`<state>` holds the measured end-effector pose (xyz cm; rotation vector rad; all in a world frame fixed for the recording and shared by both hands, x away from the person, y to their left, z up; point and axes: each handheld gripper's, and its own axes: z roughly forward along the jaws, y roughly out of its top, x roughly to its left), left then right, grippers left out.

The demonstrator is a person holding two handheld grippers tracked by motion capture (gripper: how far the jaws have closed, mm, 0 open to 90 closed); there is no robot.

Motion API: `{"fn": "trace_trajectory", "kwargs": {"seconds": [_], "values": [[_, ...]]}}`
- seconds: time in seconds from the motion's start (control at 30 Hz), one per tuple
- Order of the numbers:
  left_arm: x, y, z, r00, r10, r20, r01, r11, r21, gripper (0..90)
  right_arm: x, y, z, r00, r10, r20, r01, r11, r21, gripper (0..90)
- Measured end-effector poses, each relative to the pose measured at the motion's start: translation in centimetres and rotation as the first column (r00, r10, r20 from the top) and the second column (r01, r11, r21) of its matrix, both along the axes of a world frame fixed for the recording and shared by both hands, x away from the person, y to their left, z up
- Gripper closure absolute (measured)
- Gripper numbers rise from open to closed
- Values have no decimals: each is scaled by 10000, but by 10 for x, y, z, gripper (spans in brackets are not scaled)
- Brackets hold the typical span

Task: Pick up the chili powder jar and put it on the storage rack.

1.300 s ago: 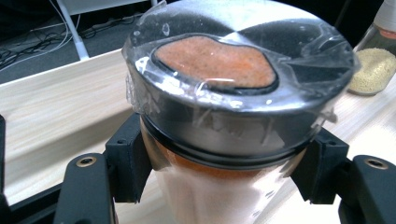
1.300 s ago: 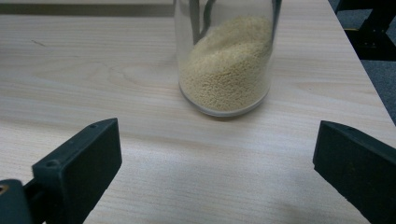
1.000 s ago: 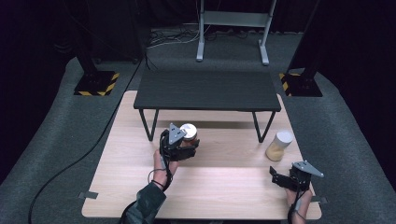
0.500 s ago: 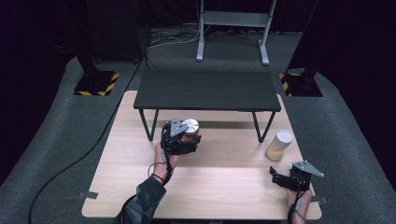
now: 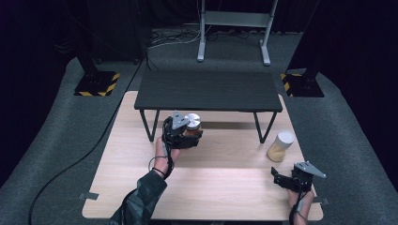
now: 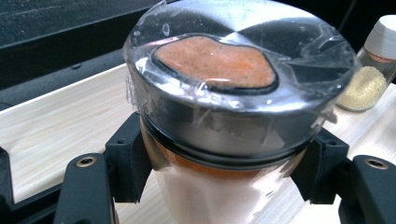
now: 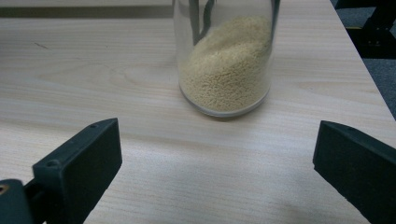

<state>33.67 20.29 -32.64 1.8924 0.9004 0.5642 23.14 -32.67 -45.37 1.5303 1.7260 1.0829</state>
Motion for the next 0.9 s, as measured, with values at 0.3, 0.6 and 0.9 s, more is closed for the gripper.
{"fn": "trace_trajectory", "kwargs": {"seconds": [0.3,0.6,0.9], "values": [[5,3,6,9999,-65,-107,65,10000,13,313,0,0,0,10000,3,-7,-3,10000,-14,1],[10,4,13,9998,-125,-161,126,9999,58,312,0,0,0,10000,15,-12,-15,10000,-16,1],[13,2,19,9998,-169,-136,170,9998,91,313,1,0,0,10000,26,-47,-26,10000,5,2]]}}
